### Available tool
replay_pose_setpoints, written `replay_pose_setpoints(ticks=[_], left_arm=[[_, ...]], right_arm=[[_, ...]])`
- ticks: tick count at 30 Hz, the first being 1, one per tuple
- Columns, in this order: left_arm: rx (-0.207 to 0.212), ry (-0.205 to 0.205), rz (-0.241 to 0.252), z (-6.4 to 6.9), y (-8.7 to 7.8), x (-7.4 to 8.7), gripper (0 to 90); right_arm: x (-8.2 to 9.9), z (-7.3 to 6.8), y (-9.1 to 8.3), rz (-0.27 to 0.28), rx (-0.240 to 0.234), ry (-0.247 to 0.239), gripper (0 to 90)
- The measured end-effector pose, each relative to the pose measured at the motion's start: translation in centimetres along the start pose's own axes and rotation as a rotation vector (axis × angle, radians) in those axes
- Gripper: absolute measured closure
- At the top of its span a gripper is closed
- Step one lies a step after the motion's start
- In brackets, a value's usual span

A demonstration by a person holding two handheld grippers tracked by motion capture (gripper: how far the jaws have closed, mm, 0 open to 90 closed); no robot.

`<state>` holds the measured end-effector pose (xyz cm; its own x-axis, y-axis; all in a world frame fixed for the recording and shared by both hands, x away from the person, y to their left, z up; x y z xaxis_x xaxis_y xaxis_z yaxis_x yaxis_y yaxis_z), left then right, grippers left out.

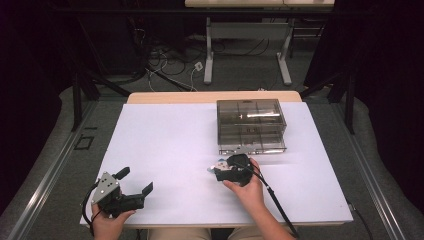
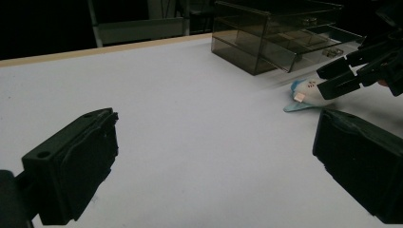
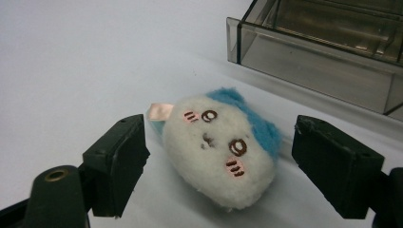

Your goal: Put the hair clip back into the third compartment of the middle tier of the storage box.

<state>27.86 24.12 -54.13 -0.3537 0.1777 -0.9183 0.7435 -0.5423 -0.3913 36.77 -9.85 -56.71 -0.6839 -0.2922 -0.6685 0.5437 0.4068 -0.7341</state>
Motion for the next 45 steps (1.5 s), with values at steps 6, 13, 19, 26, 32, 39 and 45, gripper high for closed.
replay_pose_setpoints(ticks=[6,13,19,26,32,39,45], left_arm=[[-0.001,0.003,-0.001,0.0,0.0,0.0,1.2],[-0.001,0.002,0.000,0.0,0.0,0.0,1.2],[-0.001,0.001,-0.002,-0.1,0.1,0.0,1.2],[-0.002,0.002,-0.002,-0.1,0.1,0.0,1.2],[-0.002,0.001,-0.004,-0.1,0.1,0.0,1.2],[-0.003,0.001,0.000,-0.1,0.1,0.0,1.2],[-0.003,0.001,-0.001,-0.1,0.0,0.0,1.2]], right_arm=[[0.1,0.0,0.4,-0.012,0.021,-0.007,18.8],[0.2,0.0,0.9,-0.021,0.028,-0.014,18.8],[0.3,0.0,1.2,-0.044,0.028,-0.011,25.3],[0.3,0.0,1.3,-0.049,0.029,-0.016,30.2],[0.4,-0.1,1.3,-0.032,0.023,-0.027,31.9],[0.4,0.0,1.1,-0.050,0.023,-0.035,32.5],[0.5,-0.1,0.9,-0.066,0.020,-0.046,32.7]])
Point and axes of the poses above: each handheld gripper's, and its own axes: y roughly forward along the jaws, x roughly out of its underside, z roughly to its right, the point moved 3 cm from there along y, roughly forward along the jaws, and after that the axes turned 5 degrees about -z, right-handed, at the moved point
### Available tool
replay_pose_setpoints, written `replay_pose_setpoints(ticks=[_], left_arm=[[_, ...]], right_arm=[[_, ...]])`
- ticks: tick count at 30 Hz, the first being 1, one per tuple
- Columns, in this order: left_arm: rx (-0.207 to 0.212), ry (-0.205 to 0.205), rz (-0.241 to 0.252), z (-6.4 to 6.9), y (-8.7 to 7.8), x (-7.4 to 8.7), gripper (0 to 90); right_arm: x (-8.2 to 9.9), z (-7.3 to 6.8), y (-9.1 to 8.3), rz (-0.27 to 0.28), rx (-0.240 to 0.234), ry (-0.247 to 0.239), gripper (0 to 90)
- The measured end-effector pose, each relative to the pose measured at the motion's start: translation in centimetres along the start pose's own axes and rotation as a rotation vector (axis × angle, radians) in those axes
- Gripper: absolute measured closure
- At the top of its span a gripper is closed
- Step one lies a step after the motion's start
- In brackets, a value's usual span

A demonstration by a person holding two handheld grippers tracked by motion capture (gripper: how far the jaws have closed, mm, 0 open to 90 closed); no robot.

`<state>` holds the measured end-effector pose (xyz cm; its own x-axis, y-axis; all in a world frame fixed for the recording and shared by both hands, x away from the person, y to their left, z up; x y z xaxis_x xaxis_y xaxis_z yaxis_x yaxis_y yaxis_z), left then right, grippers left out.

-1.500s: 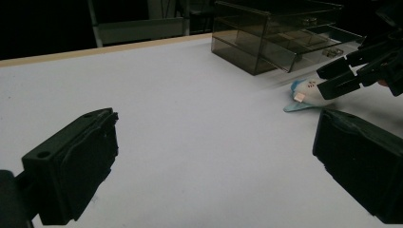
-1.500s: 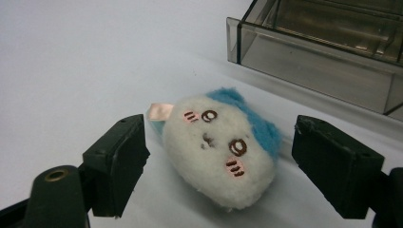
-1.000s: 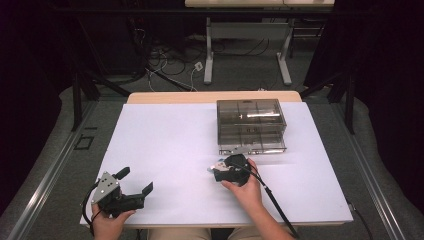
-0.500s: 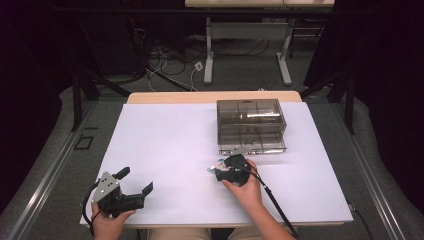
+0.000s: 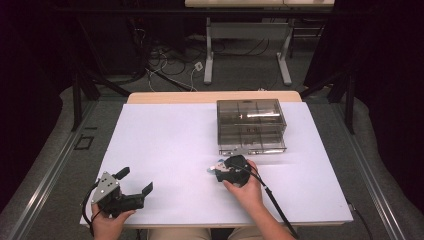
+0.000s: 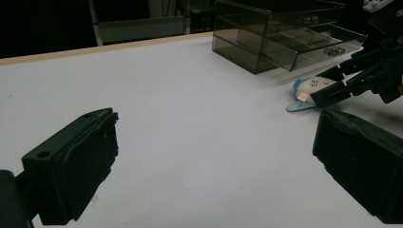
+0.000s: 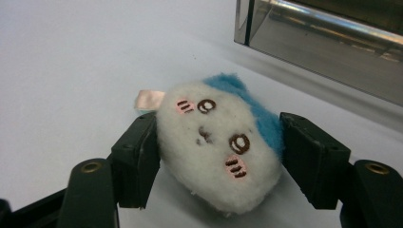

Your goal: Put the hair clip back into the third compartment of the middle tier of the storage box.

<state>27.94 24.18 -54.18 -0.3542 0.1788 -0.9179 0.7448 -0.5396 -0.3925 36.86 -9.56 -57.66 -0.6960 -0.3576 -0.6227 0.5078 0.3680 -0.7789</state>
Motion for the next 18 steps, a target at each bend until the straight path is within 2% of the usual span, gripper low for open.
replay_pose_setpoints(ticks=[4,8,10,14,16,18], left_arm=[[-0.001,-0.002,-0.003,0.0,0.0,0.0,1.2],[-0.001,-0.001,-0.002,0.0,0.0,0.0,1.2],[-0.001,0.000,-0.001,0.0,0.0,0.0,1.2],[-0.002,0.000,-0.002,0.0,0.0,0.0,1.2],[-0.001,0.001,-0.001,0.0,0.0,0.0,1.2],[-0.002,0.000,-0.002,0.0,0.0,0.0,1.2]], right_arm=[[0.0,-0.1,0.0,0.030,0.001,-0.008,32.6],[0.1,-0.1,-0.3,0.009,0.002,-0.023,32.6],[0.1,-0.1,-0.3,0.025,-0.001,-0.029,32.6],[0.1,-0.2,-0.7,0.022,-0.002,-0.048,32.6],[0.1,-0.3,-0.8,0.048,-0.002,-0.052,32.6],[0.1,-0.4,-1.2,0.033,-0.002,-0.063,32.6]])
Point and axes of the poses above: each handheld gripper's, and its own axes: y roughly forward along the jaws, x roughly out of its underside, z roughly to its right, the point moved 3 cm from there along y, roughly forward along the jaws, and after that the axes turned 5 degrees about -z, right-handed, at the moved point
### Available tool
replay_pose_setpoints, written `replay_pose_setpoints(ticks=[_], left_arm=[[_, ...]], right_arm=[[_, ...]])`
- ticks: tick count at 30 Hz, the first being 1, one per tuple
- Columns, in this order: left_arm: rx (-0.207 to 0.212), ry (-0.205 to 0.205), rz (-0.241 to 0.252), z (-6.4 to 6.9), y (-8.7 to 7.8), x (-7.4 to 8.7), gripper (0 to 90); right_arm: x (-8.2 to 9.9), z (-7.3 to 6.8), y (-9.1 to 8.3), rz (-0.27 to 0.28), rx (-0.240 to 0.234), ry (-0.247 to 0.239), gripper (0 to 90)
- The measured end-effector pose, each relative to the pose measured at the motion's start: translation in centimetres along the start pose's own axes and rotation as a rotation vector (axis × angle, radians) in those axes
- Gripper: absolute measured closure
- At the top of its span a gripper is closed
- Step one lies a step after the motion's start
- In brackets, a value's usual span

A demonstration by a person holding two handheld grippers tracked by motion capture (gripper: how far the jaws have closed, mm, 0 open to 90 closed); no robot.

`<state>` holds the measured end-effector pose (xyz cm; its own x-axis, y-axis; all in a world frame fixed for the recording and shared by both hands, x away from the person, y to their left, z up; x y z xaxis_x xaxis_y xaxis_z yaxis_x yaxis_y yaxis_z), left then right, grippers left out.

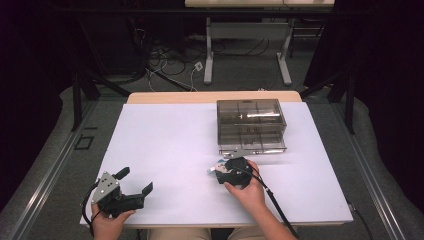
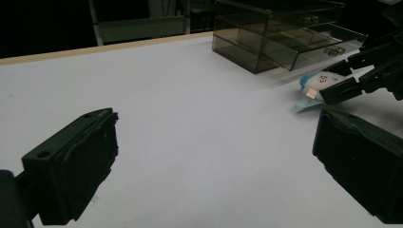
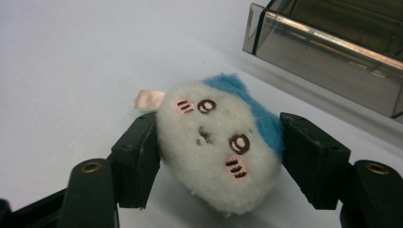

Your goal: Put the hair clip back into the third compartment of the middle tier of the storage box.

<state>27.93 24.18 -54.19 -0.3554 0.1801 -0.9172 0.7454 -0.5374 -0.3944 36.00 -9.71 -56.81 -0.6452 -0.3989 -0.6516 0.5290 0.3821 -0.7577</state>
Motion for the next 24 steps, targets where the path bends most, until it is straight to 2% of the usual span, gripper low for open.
replay_pose_setpoints(ticks=[1,3,9,11,12,24], left_arm=[[0.000,0.001,0.001,0.0,0.0,0.0,1.2],[0.000,0.002,0.001,0.0,0.0,0.0,1.2],[-0.001,0.001,0.000,0.0,0.0,0.0,1.2],[-0.002,0.003,0.001,0.0,0.0,0.0,1.3],[-0.002,0.002,0.001,0.0,0.0,0.0,1.3],[-0.001,0.000,0.000,0.0,0.0,0.0,1.4]], right_arm=[[0.0,0.0,0.0,0.025,-0.001,-0.011,32.6],[0.0,-0.1,-0.3,0.015,0.001,-0.023,32.6],[-0.1,-0.1,-0.8,0.047,-0.002,-0.048,32.6],[-0.1,0.0,-1.1,0.037,0.000,-0.062,32.6],[-0.1,0.0,-1.2,0.055,0.004,-0.073,32.6],[-0.2,0.5,-2.6,0.067,0.034,-0.125,32.6]])
Point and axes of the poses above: each handheld gripper's, and its own axes: y roughly forward along the jaws, x roughly out of its underside, z roughly to its right, the point moved 3 cm from there along y, roughly forward along the jaws, and after that the axes turned 5 degrees about -z, right-handed, at the moved point
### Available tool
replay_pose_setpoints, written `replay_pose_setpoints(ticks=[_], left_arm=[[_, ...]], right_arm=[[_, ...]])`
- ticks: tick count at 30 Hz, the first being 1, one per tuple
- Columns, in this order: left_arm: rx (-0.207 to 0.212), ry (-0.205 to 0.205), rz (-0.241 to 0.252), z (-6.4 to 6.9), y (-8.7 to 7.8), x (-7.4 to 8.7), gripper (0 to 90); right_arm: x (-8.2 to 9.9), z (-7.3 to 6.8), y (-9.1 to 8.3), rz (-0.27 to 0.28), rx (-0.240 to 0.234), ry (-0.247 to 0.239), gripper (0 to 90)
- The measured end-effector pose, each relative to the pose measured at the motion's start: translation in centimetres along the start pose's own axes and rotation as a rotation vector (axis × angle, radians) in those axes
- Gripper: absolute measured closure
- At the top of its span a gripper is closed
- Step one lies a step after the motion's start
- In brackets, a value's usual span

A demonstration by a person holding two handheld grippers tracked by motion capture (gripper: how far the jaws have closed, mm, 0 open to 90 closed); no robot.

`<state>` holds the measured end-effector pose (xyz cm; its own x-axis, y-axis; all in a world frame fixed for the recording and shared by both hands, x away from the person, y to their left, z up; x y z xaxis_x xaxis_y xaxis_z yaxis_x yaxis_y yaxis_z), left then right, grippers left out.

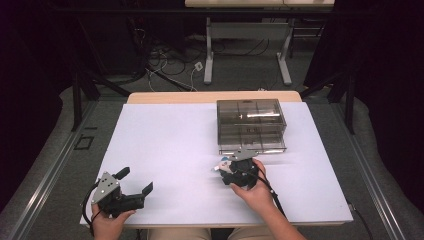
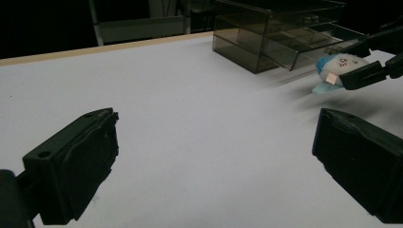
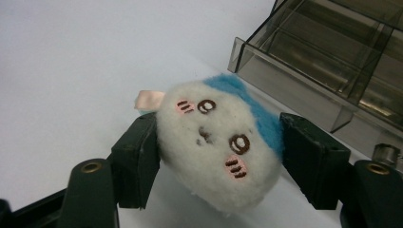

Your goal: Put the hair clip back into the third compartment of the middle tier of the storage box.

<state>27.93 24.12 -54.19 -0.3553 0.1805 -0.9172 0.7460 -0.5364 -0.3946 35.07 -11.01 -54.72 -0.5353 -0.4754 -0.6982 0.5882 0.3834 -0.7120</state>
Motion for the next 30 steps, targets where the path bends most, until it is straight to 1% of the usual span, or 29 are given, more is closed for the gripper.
replay_pose_setpoints(ticks=[3,5,7,8,10,11,14,15,17,24,25,28,29,30], left_arm=[[0.000,0.001,0.000,0.0,0.0,0.0,1.4],[0.000,0.002,-0.002,0.0,0.0,0.0,1.4],[-0.004,0.010,-0.002,0.0,0.0,0.0,1.4],[-0.004,0.008,-0.002,0.0,0.0,0.0,1.4],[0.000,0.003,-0.001,0.0,0.0,0.0,1.4],[0.000,0.003,-0.001,0.0,0.0,0.0,1.4],[0.002,-0.003,-0.001,0.0,0.0,0.0,1.4],[0.001,0.002,-0.002,0.0,0.0,0.0,1.4],[0.001,-0.006,0.001,0.1,0.1,0.0,1.4],[0.000,-0.003,0.000,0.0,0.1,0.0,1.4],[0.000,-0.003,0.000,0.0,0.1,0.0,1.4],[0.000,-0.003,0.000,0.0,0.1,0.0,1.4],[0.000,-0.003,0.000,0.0,0.1,0.0,1.4],[0.000,-0.009,0.001,0.0,0.1,0.0,1.4]], right_arm=[[0.0,0.2,-0.4,0.002,0.006,-0.005,32.6],[0.0,0.6,-0.7,0.008,0.012,-0.009,32.6],[0.0,0.8,-0.8,0.008,0.014,-0.004,32.6],[0.0,1.1,-1.0,0.007,0.016,-0.007,32.6],[0.1,1.2,-1.2,0.003,0.016,-0.005,32.6],[0.1,1.4,-1.3,0.010,0.021,-0.006,32.6],[0.1,1.9,-1.7,0.009,0.034,-0.008,32.6],[0.1,2.2,-1.9,0.011,0.038,-0.006,32.6],[0.1,2.4,-2.1,0.012,0.042,-0.009,32.6],[0.2,3.6,-2.9,0.019,0.058,0.002,32.6],[0.2,3.8,-3.0,0.009,0.057,0.000,32.6],[0.1,4.1,-3.3,0.010,0.068,-0.006,32.6],[0.1,4.2,-3.4,0.002,0.070,-0.011,32.6],[0.1,4.3,-3.4,0.011,0.071,-0.006,32.6]])
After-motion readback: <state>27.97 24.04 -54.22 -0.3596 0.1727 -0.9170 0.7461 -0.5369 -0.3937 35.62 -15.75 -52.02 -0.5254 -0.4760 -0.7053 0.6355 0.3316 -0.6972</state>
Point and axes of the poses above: each handheld gripper's, and its own axes: y roughly forward along the jaws, x roughly out of its underside, z roughly to its right, the point moved 3 cm from there along y, roughly forward along the jaws, and after that the axes turned 5 degrees about -z, right-handed, at the moved point
